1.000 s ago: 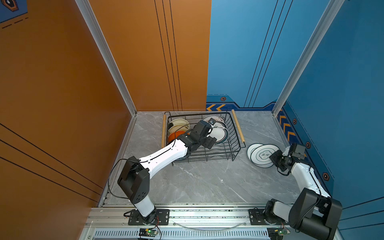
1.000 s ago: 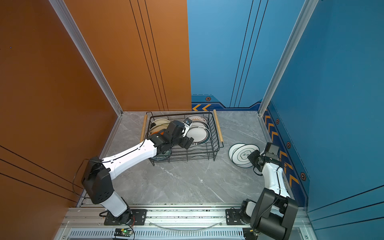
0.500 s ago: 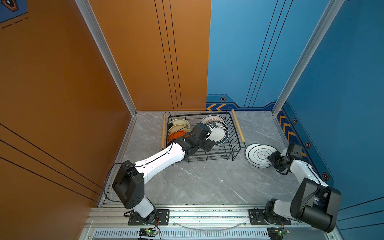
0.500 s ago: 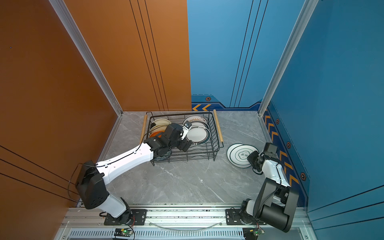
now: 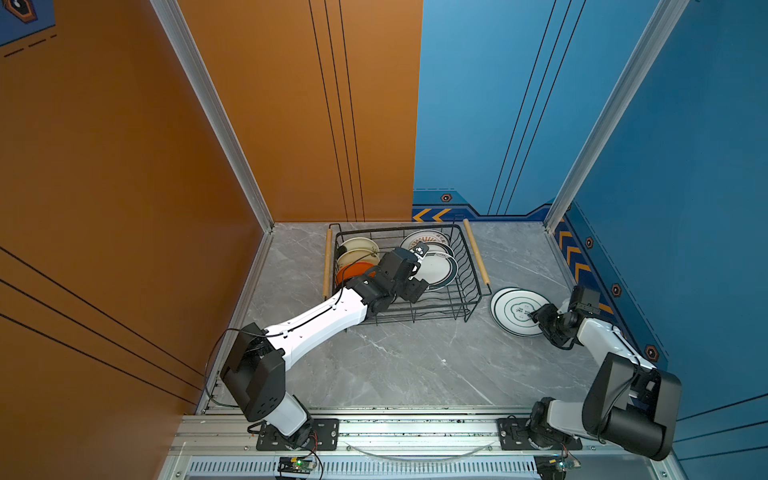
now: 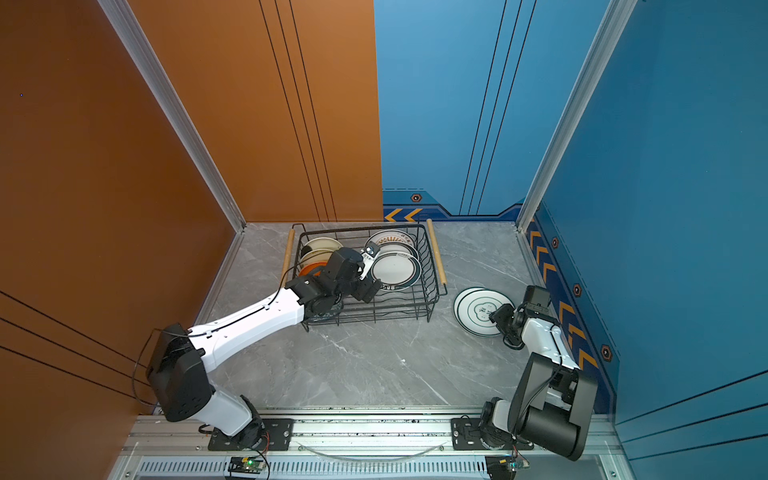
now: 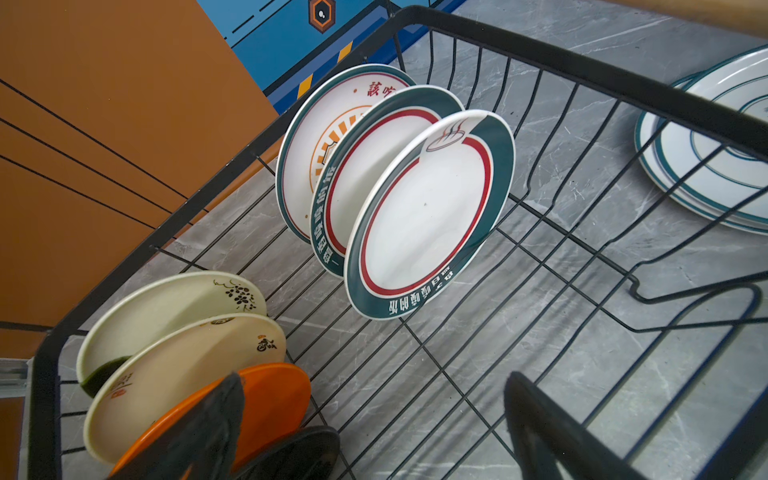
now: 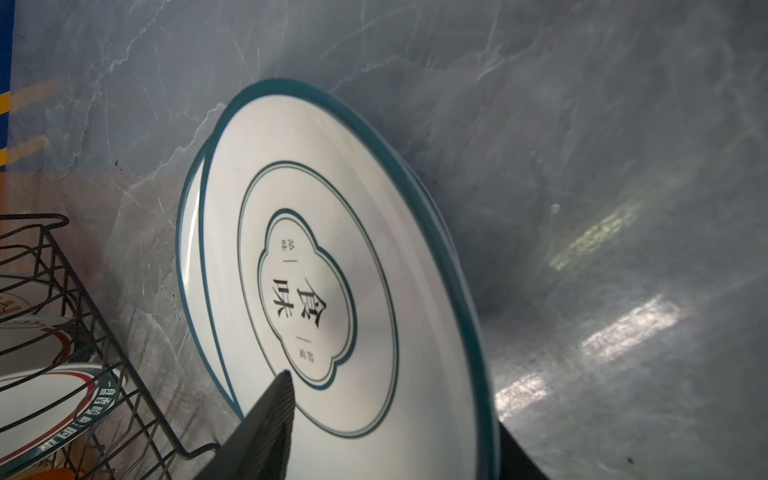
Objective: Unload the plates from the dish rack
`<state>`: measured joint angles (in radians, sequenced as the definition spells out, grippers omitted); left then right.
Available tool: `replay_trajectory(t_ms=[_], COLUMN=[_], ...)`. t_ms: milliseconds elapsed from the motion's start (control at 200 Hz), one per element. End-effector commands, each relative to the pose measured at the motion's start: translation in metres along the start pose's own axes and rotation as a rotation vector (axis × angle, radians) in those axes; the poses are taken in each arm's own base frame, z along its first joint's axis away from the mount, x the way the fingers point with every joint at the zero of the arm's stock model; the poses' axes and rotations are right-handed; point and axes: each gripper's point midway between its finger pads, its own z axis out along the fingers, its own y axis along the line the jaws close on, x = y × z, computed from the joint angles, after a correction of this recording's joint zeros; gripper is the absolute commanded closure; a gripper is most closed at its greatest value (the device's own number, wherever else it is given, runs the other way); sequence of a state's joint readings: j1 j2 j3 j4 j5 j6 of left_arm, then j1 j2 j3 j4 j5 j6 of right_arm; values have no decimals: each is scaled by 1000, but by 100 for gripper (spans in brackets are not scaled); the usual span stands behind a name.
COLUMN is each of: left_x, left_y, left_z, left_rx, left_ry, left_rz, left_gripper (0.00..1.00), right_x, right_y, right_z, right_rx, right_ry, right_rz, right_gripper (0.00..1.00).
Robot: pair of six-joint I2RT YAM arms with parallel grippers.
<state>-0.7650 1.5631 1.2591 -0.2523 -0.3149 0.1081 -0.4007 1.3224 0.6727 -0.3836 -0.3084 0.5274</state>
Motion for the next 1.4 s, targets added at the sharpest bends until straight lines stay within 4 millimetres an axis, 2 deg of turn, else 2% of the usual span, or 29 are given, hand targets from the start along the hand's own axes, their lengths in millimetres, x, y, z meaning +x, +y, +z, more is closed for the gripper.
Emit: replay_trajectory(t_ms=[0, 140, 481, 656, 691, 706, 776, 976, 1392], left_x=[-1, 2, 7, 14, 12, 12, 9, 6, -11], left_y=[10, 11, 8, 8, 9, 9, 9, -9, 0], left_z=[-8, -8, -6, 6, 9, 10, 16, 31, 58], left_rx=[-29, -35, 22, 124, 138, 147, 174, 265, 359], left_ry=[-15, -9, 6, 28, 28, 29, 30, 44, 27], left_rz=[-18, -17, -25, -42, -47, -46, -34, 104, 123], left_gripper=[2, 2, 2, 2, 2, 2, 2, 1, 9], right_x=[2, 3, 0, -3, -2, -3, -4, -5, -7], right_y=[-6, -6, 0, 0, 1, 1, 3, 9, 22], right_z=[0, 1, 7, 4, 4, 3, 2, -3, -23], right_rx=[65, 91, 118, 127, 123, 122, 116, 86, -15], right_ry=[8, 3, 7, -10, -9, -12, -15, -21, -51], right_rz=[-29, -48, -78, -84, -85, -85, -87, -88, -90], right_gripper=[39, 32, 27, 14, 2, 0, 0, 0, 0])
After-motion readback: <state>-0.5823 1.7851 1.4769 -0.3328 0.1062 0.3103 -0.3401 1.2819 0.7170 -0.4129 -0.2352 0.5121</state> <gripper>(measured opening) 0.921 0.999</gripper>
